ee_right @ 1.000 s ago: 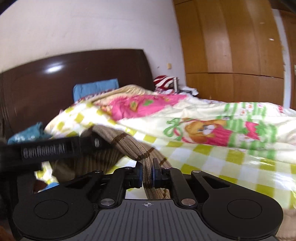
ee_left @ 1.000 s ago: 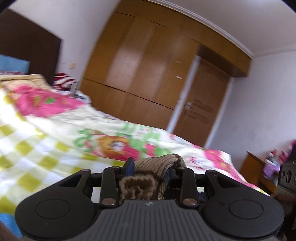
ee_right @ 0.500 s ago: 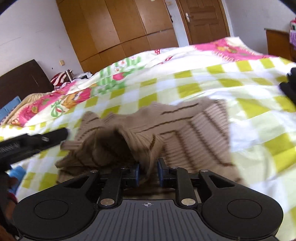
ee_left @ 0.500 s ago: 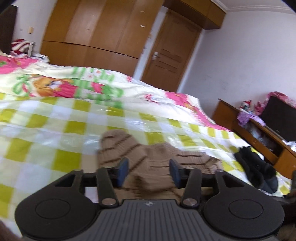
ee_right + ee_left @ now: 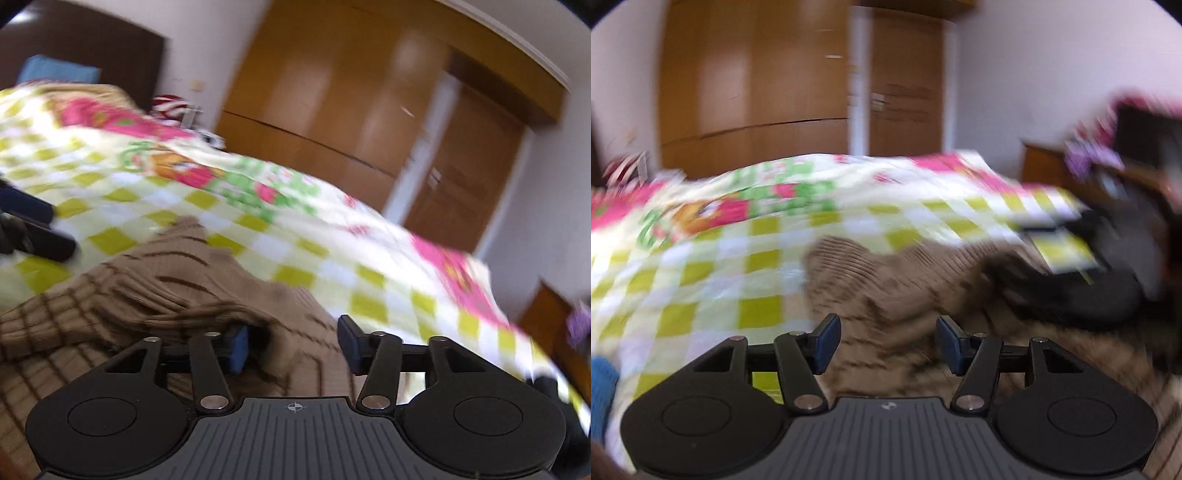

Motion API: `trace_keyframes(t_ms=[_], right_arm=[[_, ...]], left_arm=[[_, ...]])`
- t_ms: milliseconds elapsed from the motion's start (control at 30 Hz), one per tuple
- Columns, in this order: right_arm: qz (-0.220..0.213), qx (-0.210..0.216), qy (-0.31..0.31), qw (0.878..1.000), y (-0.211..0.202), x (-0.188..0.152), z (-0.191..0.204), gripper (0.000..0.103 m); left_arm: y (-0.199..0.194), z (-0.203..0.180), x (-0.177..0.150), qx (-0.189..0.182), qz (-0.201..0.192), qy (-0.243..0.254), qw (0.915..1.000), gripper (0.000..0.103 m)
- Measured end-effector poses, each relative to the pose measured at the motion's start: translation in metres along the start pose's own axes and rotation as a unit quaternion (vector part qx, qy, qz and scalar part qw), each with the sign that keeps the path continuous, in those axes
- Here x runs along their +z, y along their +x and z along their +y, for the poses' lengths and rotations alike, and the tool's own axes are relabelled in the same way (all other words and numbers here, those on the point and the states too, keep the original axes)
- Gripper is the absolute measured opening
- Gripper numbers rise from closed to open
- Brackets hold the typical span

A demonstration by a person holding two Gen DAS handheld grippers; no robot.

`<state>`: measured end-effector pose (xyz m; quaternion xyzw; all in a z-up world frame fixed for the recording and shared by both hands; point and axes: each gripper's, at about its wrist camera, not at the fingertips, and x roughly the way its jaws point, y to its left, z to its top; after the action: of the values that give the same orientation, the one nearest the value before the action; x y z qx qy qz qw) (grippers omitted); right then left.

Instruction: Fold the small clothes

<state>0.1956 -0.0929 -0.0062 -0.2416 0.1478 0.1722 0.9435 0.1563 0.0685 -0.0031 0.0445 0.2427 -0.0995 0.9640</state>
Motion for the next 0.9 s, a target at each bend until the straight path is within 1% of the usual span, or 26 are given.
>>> trace_keyframes(t_ms=[67, 100, 167, 233, 267, 333, 367, 433, 467, 500, 567, 633, 667, 700, 733, 800, 833, 867, 900], right_arm=[[-0.013, 0.006, -0.040, 0.999, 0.005, 0.006, 0.009, 0.051], [-0.019, 0.006, -0.065, 0.998, 0.008, 0.008, 0.014, 0.051], [-0.021, 0.011, -0.111, 0.994, 0.021, 0.010, 0.022, 0.048], [-0.006, 0.025, -0.145, 0.989, 0.031, 0.012, 0.026, 0.046], [-0.003, 0.031, -0.166, 0.986, 0.031, 0.011, 0.027, 0.046], [0.006, 0.040, -0.220, 0.975, 0.021, 0.006, 0.025, 0.047], [0.010, 0.041, -0.235, 0.971, 0.014, 0.002, 0.023, 0.048], [0.030, 0.051, -0.249, 0.967, 0.001, -0.003, 0.018, 0.048], [0.032, 0.049, -0.257, 0.965, -0.005, -0.004, 0.019, 0.048], [0.028, 0.051, -0.268, 0.962, -0.012, -0.004, 0.023, 0.048], [0.011, 0.083, -0.276, 0.958, -0.022, 0.003, 0.035, 0.048], [-0.003, 0.122, -0.283, 0.951, -0.020, 0.009, 0.055, 0.046], [-0.010, 0.126, -0.299, 0.946, -0.015, 0.009, 0.066, 0.046], [-0.015, 0.124, -0.315, 0.941, -0.006, 0.007, 0.077, 0.042], [-0.015, 0.126, -0.327, 0.937, 0.002, 0.005, 0.085, 0.028], [0.007, 0.130, -0.341, 0.931, 0.022, 0.001, 0.096, 0.014], [0.018, 0.132, -0.346, 0.929, 0.030, -0.002, 0.100, 0.010], [0.024, 0.132, -0.346, 0.929, 0.035, -0.003, 0.100, 0.008], [0.029, 0.131, -0.337, 0.932, 0.039, -0.001, 0.099, 0.001]], left_arm=[[0.007, -0.021, -0.009, 0.014, 0.013, 0.059, 0.9981, 0.070], [0.011, -0.026, -0.013, 0.015, 0.023, 0.075, 0.9968, 0.070], [0.021, -0.030, -0.017, 0.013, 0.042, 0.089, 0.9950, 0.070], [0.027, -0.025, -0.019, 0.022, 0.054, 0.092, 0.9941, 0.070], [0.029, -0.020, -0.020, 0.026, 0.058, 0.083, 0.9945, 0.070], [0.032, -0.007, -0.023, 0.027, 0.064, 0.055, 0.9961, 0.070], [0.034, -0.003, -0.025, 0.034, 0.067, 0.046, 0.9961, 0.070], [0.036, 0.003, -0.030, 0.061, 0.074, 0.034, 0.9949, 0.070], [0.036, 0.006, -0.032, 0.069, 0.076, 0.023, 0.9944, 0.070], [0.036, 0.012, -0.033, 0.073, 0.079, 0.007, 0.9941, 0.071], [0.035, 0.020, -0.034, 0.066, 0.084, -0.019, 0.9942, 0.072], [0.033, 0.024, -0.034, 0.068, 0.081, -0.030, 0.9939, 0.074], [0.032, 0.024, -0.035, 0.070, 0.080, -0.032, 0.9939, 0.074], [0.031, 0.025, -0.035, 0.071, 0.077, -0.035, 0.9939, 0.074], [0.030, 0.024, -0.036, 0.072, 0.076, -0.037, 0.9939, 0.074], [0.030, 0.026, -0.037, 0.075, 0.074, -0.040, 0.9937, 0.074], [0.029, 0.028, -0.038, 0.077, 0.073, -0.044, 0.9934, 0.075], [0.028, 0.030, -0.038, 0.078, 0.073, -0.048, 0.9931, 0.075], [0.026, 0.034, -0.039, 0.084, 0.070, -0.056, 0.9924, 0.075]])
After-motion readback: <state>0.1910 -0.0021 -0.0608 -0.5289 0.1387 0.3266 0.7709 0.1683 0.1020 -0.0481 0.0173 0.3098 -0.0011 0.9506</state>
